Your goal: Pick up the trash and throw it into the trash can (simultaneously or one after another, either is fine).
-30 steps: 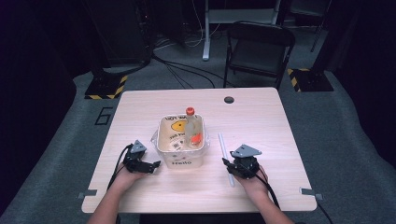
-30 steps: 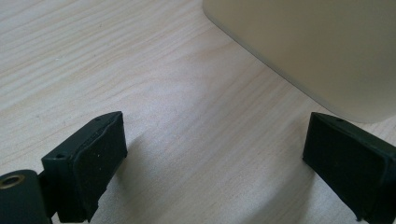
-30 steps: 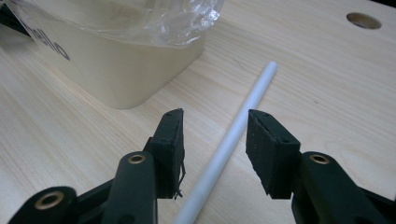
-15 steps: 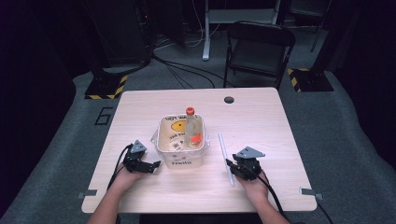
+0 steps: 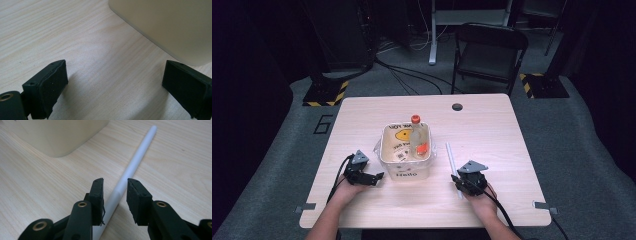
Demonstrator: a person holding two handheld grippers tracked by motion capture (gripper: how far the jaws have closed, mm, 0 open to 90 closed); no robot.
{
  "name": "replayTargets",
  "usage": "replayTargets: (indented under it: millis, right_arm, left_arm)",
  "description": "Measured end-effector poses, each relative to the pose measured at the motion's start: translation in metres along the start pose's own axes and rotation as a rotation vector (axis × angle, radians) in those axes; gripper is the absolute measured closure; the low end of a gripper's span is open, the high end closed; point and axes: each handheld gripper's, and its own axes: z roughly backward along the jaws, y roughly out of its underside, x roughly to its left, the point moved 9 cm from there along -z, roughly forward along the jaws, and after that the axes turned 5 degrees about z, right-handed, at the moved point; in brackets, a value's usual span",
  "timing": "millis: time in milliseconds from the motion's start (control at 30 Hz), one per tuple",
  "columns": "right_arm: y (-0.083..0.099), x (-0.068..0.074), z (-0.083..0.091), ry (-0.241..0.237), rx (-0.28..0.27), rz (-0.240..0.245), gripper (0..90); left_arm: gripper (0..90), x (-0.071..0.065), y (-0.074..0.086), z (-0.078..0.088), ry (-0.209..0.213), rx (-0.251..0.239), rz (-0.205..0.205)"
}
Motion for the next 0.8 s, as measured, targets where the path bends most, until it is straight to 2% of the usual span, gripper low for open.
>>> replayTargets:
  millis: [100, 400, 667, 800]
  right_arm:
    - [0.0035, -0.0021, -0.002, 0.015, 0.022, 0.016, 68.0]
    - [0.0095, -0.0089, -0.0043, 0.028, 0.049, -0.021, 75.8]
    - [0.0092, -0.0081, -0.0057, 0.04, 0.025, -0.024, 78.0]
    - [0.0086, -0.0089, -0.0068, 0.033, 0.019, -0.057, 78.3]
  left_arm:
    - [5.9, 0.0, 0.0, 0.0, 0.0, 0.0, 0.0]
    - [5.9, 0.0, 0.0, 0.0, 0.0, 0.0, 0.0]
    - [5.9, 0.0, -0.0001, -0.0001, 0.0, 0.0, 0.0]
    - [5.9, 0.0, -0.0001, -0.0001, -0.001, 0.0, 0.001]
